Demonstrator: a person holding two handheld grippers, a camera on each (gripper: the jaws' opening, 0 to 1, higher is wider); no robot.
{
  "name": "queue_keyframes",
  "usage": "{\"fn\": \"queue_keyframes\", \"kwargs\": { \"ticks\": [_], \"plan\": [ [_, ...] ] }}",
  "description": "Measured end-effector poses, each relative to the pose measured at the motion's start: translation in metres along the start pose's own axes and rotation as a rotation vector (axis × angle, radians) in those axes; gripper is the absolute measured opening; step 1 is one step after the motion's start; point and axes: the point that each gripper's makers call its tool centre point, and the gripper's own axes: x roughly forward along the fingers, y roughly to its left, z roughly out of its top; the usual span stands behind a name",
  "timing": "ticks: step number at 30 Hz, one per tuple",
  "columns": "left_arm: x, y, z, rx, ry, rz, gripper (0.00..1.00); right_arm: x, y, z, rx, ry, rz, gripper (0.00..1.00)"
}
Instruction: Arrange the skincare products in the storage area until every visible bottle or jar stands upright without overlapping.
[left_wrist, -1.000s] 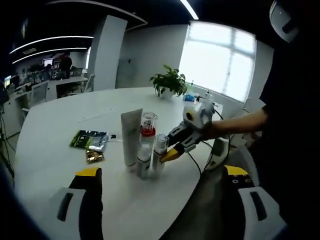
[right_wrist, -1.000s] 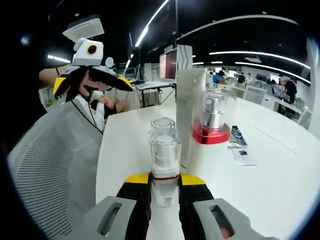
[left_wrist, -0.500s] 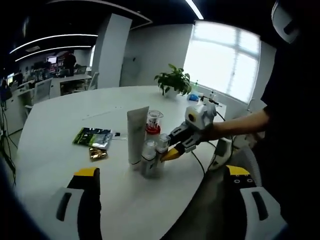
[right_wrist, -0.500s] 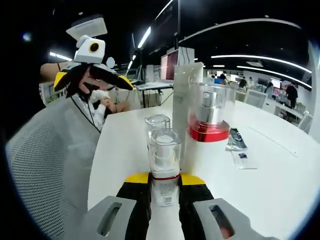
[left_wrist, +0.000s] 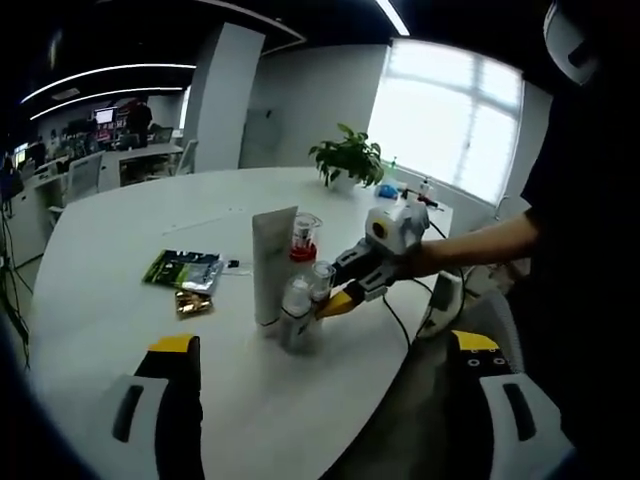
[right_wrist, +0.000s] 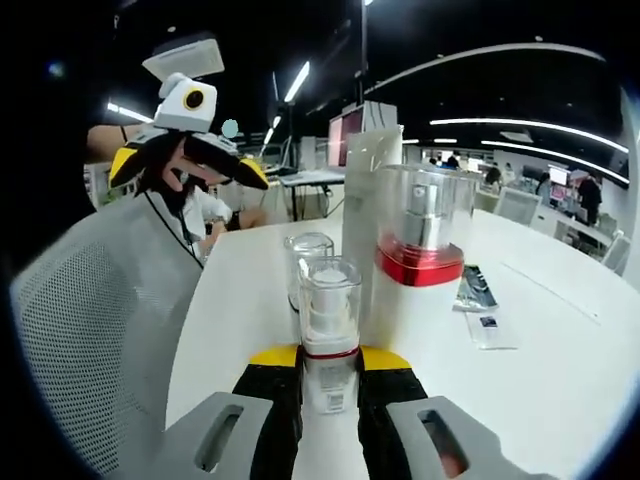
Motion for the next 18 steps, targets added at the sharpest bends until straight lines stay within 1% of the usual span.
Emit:
{"fn": "queue_keyframes", "kwargs": {
  "ticks": [7, 14, 18],
  "plan": [
    [0.0002, -0.0003, -0.0021, -0.004, 0.006, 0.004, 0.95, 0.0029, 0.0000, 0.0019, -0.009, 0.002, 0.032, 0.11],
    [0.0014, -0.0013, -0.0037, -0.008, 0.010, 0.002, 0.94, 0.0060, 0.0055, 0.0035, -0.015, -0.002, 0.067, 0.11],
    [0.0020, -0.0011, -0.0040, -0.002, 0.015, 0.004, 0.94, 0.0073, 0.0071, 0.0041, -0.004, 0.003, 0.075, 0.12]
  ]
}}
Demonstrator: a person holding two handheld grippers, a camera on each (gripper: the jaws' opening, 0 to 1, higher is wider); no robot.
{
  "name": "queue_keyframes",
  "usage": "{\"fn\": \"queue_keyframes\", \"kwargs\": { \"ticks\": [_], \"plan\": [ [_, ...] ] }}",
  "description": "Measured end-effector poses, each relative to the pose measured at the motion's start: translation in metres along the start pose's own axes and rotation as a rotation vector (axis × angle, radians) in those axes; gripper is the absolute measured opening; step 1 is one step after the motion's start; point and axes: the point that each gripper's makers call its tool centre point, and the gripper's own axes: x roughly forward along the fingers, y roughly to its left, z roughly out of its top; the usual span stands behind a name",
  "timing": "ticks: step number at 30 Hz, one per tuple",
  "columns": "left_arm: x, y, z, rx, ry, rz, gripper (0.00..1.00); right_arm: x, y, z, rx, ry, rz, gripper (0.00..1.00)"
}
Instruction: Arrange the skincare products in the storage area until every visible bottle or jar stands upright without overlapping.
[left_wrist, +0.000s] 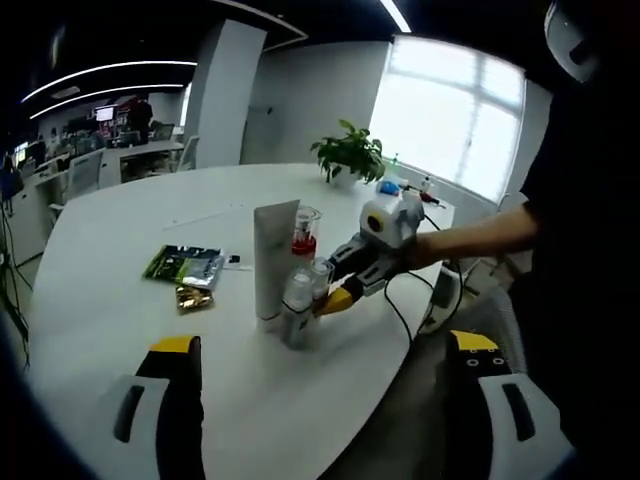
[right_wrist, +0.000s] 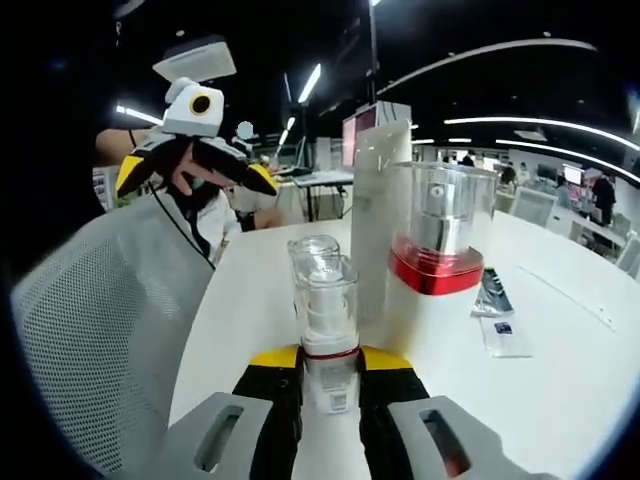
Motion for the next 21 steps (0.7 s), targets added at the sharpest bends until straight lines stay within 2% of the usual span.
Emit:
{"fn": "queue_keyframes", "kwargs": {
  "ticks": [2, 5, 14, 21],
  "plan": [
    [0.000, 0.000, 0.001, -0.001, -0.003, 0.000, 0.94, 0.000, 0.000, -0.002, 0.013, 0.010, 0.005, 0.12],
    [0.001, 0.000, 0.000, -0.002, -0.001, -0.001, 0.94, 0.000, 0.002, -0.015, 0.013, 0.072, 0.014, 0.12],
    [0.000, 0.001, -0.004, -0.003, 0.005, 0.000, 0.93, -0.003, 0.002, -0.026, 0.024, 0.099, -0.003, 0.11],
    [-0.001, 0.001, -0.004, 0.003, 0.003, -0.001, 0.93, -0.005, -0.001, -0.025, 0.035, 0.099, -0.035, 0.11]
  ]
}}
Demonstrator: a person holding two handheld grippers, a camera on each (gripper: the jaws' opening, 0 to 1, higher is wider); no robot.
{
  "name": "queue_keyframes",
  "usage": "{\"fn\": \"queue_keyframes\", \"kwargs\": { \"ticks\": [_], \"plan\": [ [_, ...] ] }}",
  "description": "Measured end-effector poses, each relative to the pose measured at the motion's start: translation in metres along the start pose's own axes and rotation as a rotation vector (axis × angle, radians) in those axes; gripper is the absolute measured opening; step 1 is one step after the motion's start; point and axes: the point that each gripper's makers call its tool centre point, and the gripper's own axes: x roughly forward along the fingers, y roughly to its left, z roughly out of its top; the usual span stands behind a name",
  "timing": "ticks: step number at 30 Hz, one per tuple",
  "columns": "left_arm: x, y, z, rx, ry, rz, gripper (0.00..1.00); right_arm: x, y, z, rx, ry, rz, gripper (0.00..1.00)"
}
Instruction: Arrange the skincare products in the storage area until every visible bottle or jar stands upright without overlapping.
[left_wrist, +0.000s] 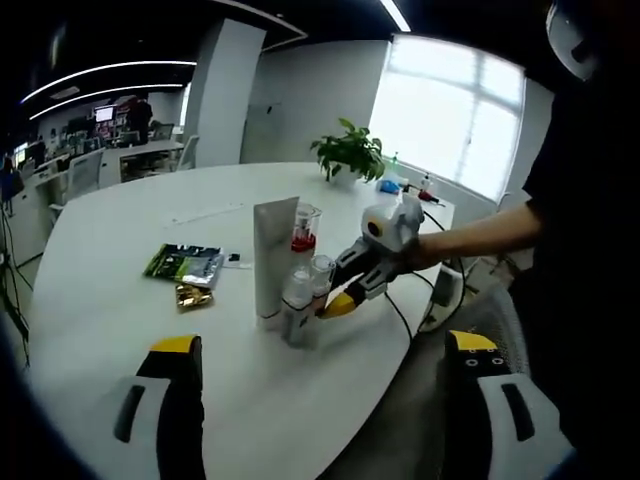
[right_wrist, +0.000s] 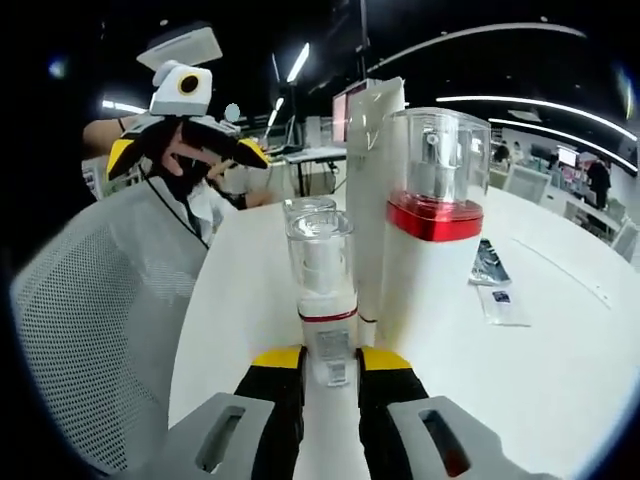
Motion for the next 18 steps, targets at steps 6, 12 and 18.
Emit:
{"fn": "queue_keyframes", "kwargs": {
  "ticks": [6, 12, 18],
  "plan": [
    [-0.001, -0.001, -0.001, 0.002, 0.001, 0.001, 0.93, -0.001, 0.001, -0.001, 0.002, 0.007, -0.003, 0.13],
    [-0.003, -0.001, 0.000, -0.003, -0.008, 0.007, 0.93, -0.005, -0.002, -0.002, 0.017, 0.017, -0.028, 0.16],
    [-0.007, -0.001, -0.001, -0.007, -0.013, 0.017, 0.93, -0.014, -0.002, -0.003, 0.057, 0.026, -0.061, 0.25]
  ]
}}
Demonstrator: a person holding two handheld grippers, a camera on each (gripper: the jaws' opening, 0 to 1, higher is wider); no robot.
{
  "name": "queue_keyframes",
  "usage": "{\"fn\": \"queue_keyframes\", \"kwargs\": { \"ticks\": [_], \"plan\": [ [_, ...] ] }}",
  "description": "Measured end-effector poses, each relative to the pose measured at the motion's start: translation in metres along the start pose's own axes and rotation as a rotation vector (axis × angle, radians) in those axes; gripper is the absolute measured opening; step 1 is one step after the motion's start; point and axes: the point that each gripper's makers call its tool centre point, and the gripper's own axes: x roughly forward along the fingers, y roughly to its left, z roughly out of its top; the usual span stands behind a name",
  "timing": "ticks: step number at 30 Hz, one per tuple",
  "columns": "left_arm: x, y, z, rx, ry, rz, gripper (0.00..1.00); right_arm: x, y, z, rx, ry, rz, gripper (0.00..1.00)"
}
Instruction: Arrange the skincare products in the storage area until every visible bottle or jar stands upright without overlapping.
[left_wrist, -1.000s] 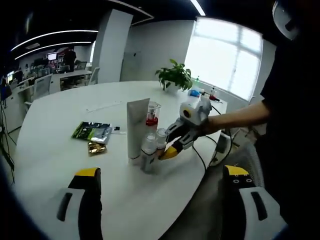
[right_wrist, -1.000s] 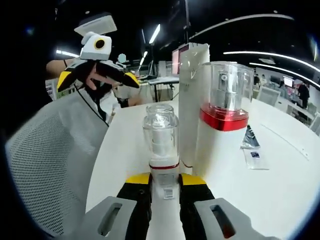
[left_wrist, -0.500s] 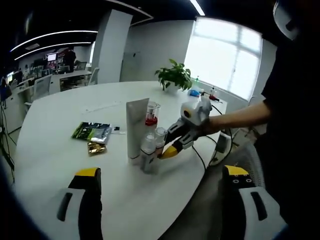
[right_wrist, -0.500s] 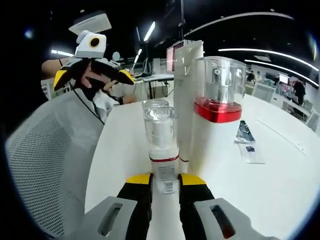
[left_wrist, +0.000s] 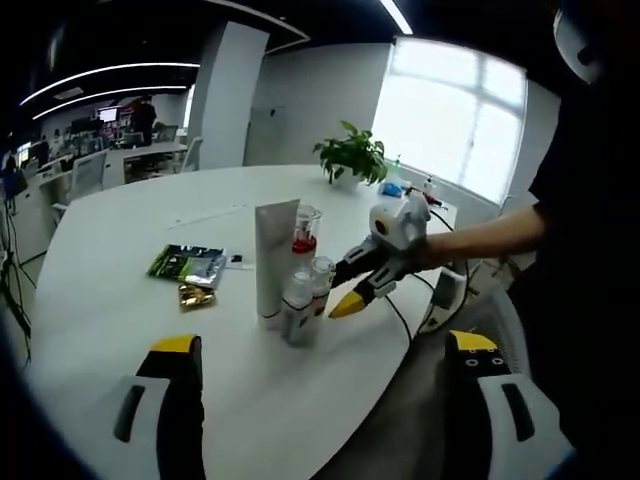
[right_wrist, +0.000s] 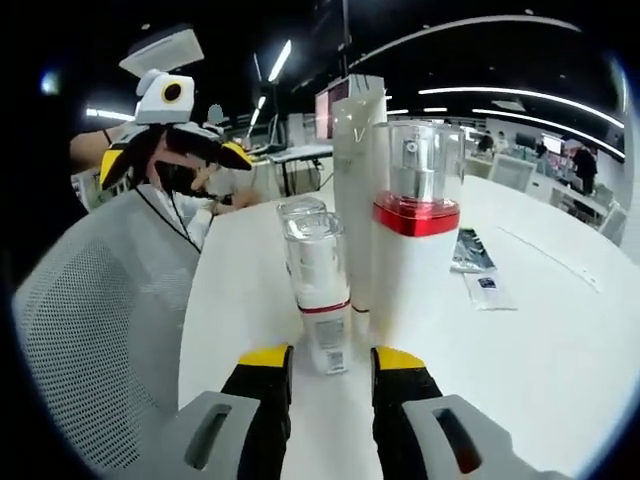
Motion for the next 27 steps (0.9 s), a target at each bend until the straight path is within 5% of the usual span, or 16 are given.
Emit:
{"fn": "queue_keyframes", "kwargs": {
  "ticks": [21, 27],
  "plan": [
    [-0.024, -0.004, -0.010, -0.055, 0.026, 0.045, 0.95, -0.040, 0.024, 0.002, 0.071, 0.005, -0.125, 0.67],
    [-0.031, -0.005, -0.009, -0.077, -0.018, 0.067, 0.97, -0.051, 0.035, 0.001, 0.093, 0.003, -0.166, 0.76]
  ]
}}
